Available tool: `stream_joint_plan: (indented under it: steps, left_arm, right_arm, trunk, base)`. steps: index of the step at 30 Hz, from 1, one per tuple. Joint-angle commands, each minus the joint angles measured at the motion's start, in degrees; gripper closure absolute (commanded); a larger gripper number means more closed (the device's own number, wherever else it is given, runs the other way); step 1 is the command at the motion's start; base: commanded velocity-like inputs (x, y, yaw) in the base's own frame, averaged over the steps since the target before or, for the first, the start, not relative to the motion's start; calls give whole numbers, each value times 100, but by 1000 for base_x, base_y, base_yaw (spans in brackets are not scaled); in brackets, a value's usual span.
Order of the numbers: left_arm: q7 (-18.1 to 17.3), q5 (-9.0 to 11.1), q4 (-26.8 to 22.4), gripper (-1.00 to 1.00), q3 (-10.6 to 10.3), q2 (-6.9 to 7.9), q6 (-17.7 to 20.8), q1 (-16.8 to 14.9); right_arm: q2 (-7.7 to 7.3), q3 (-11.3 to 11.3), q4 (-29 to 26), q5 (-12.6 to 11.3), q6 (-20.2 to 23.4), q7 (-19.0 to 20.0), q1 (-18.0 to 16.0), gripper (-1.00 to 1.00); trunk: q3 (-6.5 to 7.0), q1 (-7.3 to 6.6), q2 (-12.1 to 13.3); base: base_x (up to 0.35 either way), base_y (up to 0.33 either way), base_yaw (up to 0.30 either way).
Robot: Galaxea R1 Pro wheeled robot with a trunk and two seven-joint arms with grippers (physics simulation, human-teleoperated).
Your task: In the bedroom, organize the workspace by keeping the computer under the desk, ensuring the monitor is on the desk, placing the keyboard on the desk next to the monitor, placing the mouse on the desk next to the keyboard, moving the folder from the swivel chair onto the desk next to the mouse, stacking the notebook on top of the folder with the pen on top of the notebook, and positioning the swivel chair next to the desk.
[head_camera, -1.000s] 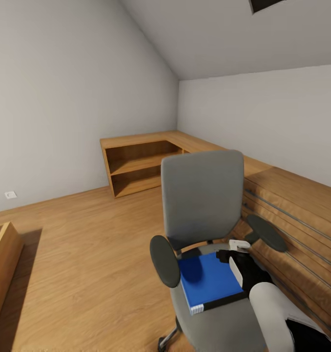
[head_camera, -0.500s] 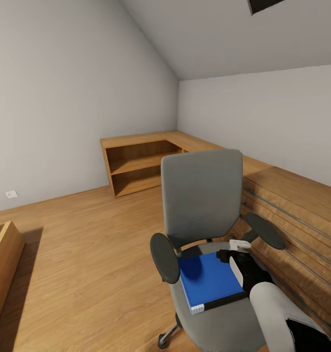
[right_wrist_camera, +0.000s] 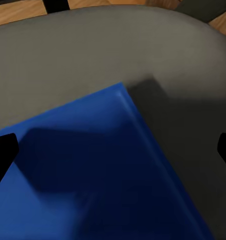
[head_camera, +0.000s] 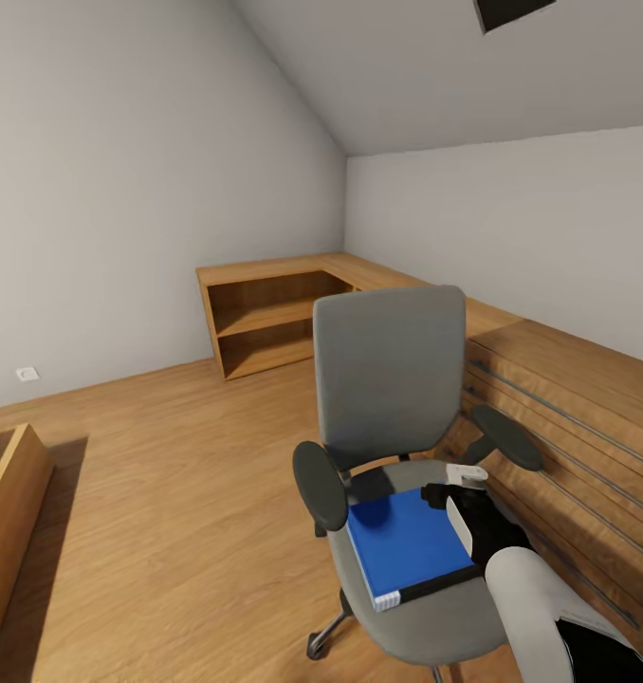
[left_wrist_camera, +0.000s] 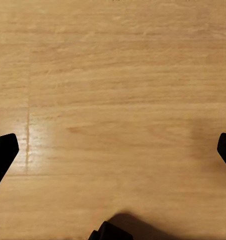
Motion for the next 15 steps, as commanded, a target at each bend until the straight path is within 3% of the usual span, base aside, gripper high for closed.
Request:
stream_joint_plan:
  steps: [1, 15]
  left_arm:
    - [4, 61, 0, -100, 2, -1, -15, -2]
    - [4, 60, -1, -100, 2, 0, -15, -2]
  right_arm:
    - [7, -40, 50, 49, 24, 9, 2, -100]
    - [8, -39, 52, 49, 24, 13, 2, -100]
  trunk:
    - [-7, 0, -2]
    - [-7, 0, -2]
  base:
    - [-8, 0, 0]
    - [-99, 0, 0]
